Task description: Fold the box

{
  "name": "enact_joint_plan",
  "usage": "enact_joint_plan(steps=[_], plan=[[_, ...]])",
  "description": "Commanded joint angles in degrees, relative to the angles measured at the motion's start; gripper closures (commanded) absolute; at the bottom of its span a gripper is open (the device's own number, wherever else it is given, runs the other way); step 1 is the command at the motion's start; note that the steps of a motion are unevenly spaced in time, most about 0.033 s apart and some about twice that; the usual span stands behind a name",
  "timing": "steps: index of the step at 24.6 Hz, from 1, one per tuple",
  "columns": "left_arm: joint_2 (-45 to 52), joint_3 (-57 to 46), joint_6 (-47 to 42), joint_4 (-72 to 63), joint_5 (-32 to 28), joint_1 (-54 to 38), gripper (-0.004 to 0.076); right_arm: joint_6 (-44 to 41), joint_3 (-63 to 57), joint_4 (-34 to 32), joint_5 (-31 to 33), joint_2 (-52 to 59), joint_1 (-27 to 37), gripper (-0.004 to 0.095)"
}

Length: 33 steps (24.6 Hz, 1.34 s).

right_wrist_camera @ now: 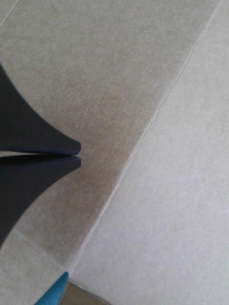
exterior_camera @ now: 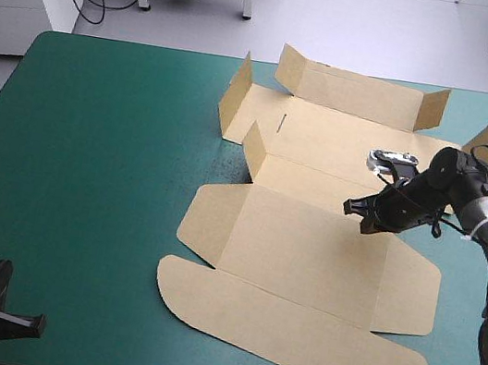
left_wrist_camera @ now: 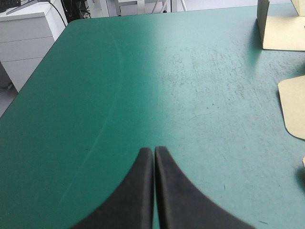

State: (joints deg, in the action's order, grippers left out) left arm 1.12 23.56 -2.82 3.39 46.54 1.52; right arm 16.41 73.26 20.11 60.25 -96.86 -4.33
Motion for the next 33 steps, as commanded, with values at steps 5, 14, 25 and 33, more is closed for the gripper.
enact_joint_plan(steps=[5,14,25,33], plan=[[0.67,1.16,-0.16,-0.12,-4.31,-0.02,0.0734,0.50,1.67,0.07,-0.52,2.33,-0.17,0.0927],[0.67,1.16,-0.16,-0.12,-4.31,-0.02,0.0734,0.50,1.67,-0.06,-0.55,2.33,-0.17,0.0927],[0.67,1.16,-0.16,-0.12,-4.31,-0.02,0.0734,-1.60,5.87,-1.06,1.40,5.41,-0.17,0.0926],[0.67,1.16,-0.16,-0.12,-4.31,-0.02,0.0734,-10.11,13.73,-11.14,8.37,15.31,-0.17,0.0926]])
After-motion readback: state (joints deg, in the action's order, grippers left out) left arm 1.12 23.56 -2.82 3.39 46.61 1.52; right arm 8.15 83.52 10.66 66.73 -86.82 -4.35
